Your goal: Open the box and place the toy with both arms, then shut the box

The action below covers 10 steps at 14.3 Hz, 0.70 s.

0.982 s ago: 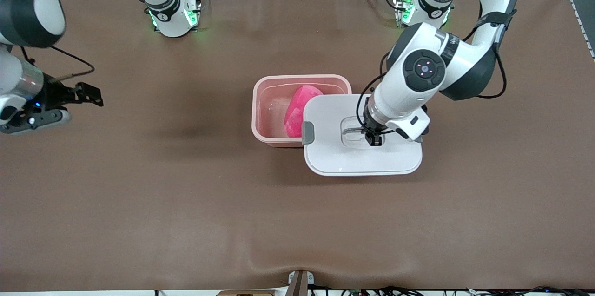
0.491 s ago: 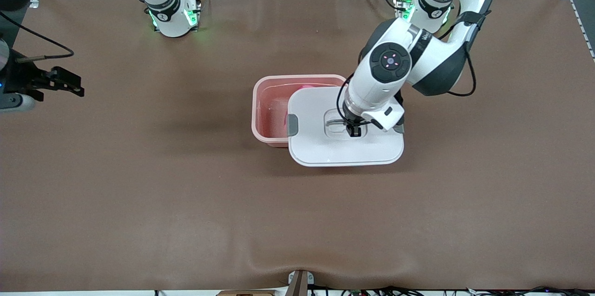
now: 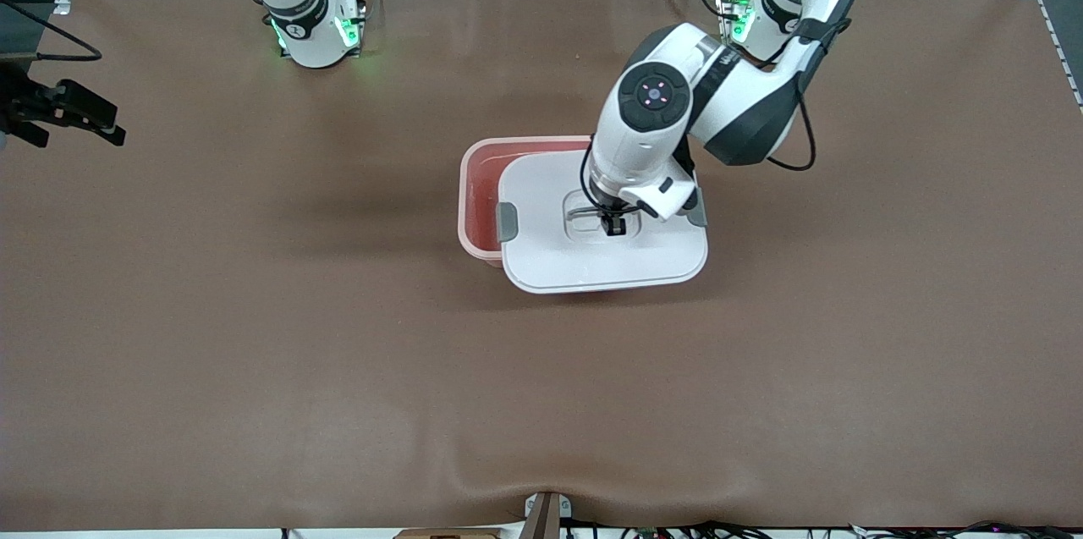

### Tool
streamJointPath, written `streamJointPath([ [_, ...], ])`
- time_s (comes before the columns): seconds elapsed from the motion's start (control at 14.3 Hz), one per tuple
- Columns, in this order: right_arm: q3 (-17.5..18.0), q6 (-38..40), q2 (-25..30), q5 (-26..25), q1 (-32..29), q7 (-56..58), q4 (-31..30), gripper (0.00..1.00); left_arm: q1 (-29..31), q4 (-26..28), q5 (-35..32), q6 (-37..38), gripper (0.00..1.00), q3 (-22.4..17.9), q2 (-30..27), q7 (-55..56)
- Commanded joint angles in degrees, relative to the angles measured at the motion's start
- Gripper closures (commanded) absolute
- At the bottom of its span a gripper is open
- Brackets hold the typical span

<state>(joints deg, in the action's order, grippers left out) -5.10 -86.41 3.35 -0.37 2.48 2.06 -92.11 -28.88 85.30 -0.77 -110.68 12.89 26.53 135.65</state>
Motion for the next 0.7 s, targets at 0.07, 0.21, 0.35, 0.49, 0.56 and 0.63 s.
streamJointPath([
  [0.07, 0.2, 0.1, 0.7, 1.3, -1.6, -1.9, -1.2, 0.0, -2.6, -1.6, -1.7, -1.1, 1.0, -0.4, 1.8, 3.9],
  [0.21, 0.3, 0.4, 0.5, 1.8, -3.4, -1.3, -1.4, 0.0, -3.5, -1.6, -1.8, -2.2, 1.0, -0.3, 2.1, 5.4],
  [0.35, 0.3, -0.3, 0.7, 4.0, -4.4, -1.0, -2.5, 0.0, -4.8, -1.6, -1.8, -2.4, 1.0, -0.4, 2.4, 6.3],
  [0.49, 0.5, -0.9, 0.7, 4.0, -4.1, -1.0, -1.9, 0.0, -5.2, -1.6, -1.8, -2.6, 1.0, -0.3, 2.7, 7.0],
  [0.56, 0.6, -1.0, 0.7, 4.1, -4.1, -1.0, -1.6, 0.0, -5.9, -1.5, -1.9, -3.0, 1.0, -0.4, 2.8, 7.5],
  [0.63, 0.7, -1.3, 0.8, 4.2, -3.9, -1.1, -1.1, 0.0, -6.2, -1.6, -1.9, -3.3, 1.0, -0.4, 3.2, 8.0],
])
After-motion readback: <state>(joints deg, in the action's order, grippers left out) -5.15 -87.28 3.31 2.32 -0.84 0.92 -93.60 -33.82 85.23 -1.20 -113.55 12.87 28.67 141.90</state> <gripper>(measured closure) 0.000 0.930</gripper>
